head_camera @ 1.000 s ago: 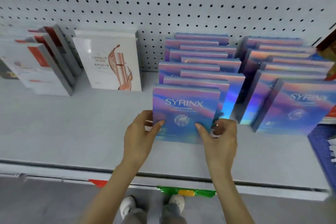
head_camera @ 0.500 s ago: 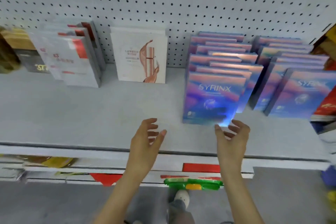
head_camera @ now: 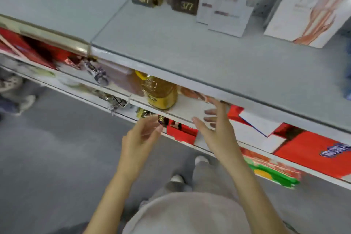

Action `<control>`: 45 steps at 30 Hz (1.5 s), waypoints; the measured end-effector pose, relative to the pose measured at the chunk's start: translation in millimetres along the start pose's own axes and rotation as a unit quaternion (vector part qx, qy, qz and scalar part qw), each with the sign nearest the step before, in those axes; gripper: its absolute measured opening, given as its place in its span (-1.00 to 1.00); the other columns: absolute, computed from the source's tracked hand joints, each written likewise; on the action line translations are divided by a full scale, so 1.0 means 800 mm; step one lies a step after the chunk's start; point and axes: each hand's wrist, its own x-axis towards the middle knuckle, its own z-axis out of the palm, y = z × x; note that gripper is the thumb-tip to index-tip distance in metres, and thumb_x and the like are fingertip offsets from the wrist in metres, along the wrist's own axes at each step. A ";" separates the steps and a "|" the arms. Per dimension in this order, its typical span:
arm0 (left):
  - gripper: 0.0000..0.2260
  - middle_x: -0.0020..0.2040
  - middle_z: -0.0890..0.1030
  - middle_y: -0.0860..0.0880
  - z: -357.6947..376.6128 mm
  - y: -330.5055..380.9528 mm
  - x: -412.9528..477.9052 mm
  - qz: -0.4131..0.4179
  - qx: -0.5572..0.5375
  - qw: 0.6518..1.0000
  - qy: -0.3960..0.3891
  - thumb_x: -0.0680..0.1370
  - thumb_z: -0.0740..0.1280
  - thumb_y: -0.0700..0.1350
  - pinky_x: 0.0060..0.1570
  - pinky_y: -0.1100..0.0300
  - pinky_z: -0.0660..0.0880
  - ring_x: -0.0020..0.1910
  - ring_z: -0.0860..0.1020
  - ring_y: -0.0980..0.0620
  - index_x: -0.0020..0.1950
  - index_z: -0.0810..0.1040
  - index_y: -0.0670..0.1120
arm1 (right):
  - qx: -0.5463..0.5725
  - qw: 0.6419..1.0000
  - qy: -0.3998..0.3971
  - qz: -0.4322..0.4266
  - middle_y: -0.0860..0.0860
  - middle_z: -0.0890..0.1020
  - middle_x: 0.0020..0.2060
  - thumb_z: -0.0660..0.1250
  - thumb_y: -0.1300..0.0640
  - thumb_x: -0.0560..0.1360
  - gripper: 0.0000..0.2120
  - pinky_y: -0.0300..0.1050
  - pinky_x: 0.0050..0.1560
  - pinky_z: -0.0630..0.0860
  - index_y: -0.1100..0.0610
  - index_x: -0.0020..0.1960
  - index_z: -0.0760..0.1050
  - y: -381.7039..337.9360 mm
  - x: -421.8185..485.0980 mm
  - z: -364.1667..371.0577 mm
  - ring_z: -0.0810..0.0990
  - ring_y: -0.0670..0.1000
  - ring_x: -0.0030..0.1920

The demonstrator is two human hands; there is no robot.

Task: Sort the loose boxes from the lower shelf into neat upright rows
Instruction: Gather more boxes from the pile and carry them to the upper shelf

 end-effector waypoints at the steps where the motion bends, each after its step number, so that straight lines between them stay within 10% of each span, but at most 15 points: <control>1: -0.83 -0.10 0.67 0.23 -0.021 -0.010 0.003 -0.005 0.004 1.000 0.020 0.52 0.39 -0.11 -0.03 0.32 0.52 -0.10 0.62 0.26 0.02 0.56 0.16 | -0.019 0.999 -0.027 -0.011 -0.14 0.48 0.11 0.39 -0.06 0.48 -0.38 -0.14 0.13 0.52 -0.16 0.44 0.17 -0.013 0.006 0.012 0.53 -0.12 0.09; 18: -0.71 -0.04 0.64 0.16 -0.349 -0.100 0.208 -0.049 0.013 0.975 0.216 0.49 0.41 -0.17 -0.10 0.50 0.45 -0.10 0.60 0.27 0.05 0.50 0.20 | -0.042 0.954 -0.243 -0.169 -0.25 0.48 0.19 0.38 0.02 0.49 -0.36 -0.35 0.10 0.45 -0.28 0.43 0.13 -0.234 0.220 0.378 0.47 -0.24 0.20; 32: -0.71 -0.04 0.63 0.24 -0.614 -0.161 0.439 -0.055 -0.034 0.971 0.231 0.47 0.43 -0.12 0.00 0.35 0.46 -0.04 0.59 0.27 0.03 0.50 0.27 | -0.036 0.968 -0.213 -0.125 -0.28 0.38 0.20 0.40 -0.07 0.50 -0.44 -0.21 0.07 0.53 -0.33 0.37 0.20 -0.409 0.391 0.649 0.50 -0.22 0.10; 45: -0.71 -0.04 0.64 0.22 -0.939 -0.227 0.670 -0.012 0.016 0.989 0.149 0.48 0.42 -0.15 0.00 0.29 0.50 -0.04 0.58 0.29 0.08 0.51 0.19 | 0.109 0.992 0.022 -0.051 -0.13 0.58 0.02 0.37 0.24 0.51 -0.66 -0.21 -0.02 0.51 -0.17 0.11 0.46 -0.549 0.470 0.896 0.59 -0.16 -0.08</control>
